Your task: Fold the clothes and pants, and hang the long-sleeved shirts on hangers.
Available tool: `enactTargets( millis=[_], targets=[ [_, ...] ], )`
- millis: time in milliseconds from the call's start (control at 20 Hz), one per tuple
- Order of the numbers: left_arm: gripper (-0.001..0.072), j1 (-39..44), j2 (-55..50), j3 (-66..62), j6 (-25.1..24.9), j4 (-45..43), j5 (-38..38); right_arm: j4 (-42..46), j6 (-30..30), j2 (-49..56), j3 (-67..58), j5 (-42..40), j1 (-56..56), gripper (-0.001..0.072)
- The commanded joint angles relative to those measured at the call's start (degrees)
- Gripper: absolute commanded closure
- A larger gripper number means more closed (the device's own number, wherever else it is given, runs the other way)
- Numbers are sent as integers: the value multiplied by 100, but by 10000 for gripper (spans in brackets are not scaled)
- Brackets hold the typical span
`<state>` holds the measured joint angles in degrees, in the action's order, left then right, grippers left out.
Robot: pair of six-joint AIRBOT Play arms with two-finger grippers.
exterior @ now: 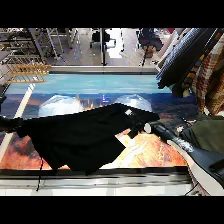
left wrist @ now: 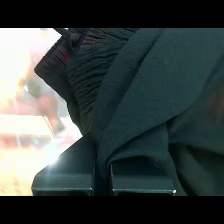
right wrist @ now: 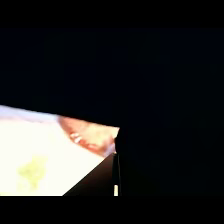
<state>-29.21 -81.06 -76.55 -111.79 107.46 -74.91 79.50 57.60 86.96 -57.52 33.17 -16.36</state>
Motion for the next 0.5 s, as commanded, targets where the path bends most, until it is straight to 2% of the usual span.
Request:
enactTargets(
  millis=[0, 200, 450],
  targets=[
    [692, -85, 323, -278, -212, 463, -317, 470, 254, -570, -697, 1325, -7, 704],
    [692, -522, 1088, -1458, -262, 1700, -229, 1558, 953, -2271, -1790, 2317, 90, 704],
    [692, -1600, 2247, -3167, 46, 1794, -136, 1690, 1202, -4411, -2822, 2424, 612, 704]
  ],
)
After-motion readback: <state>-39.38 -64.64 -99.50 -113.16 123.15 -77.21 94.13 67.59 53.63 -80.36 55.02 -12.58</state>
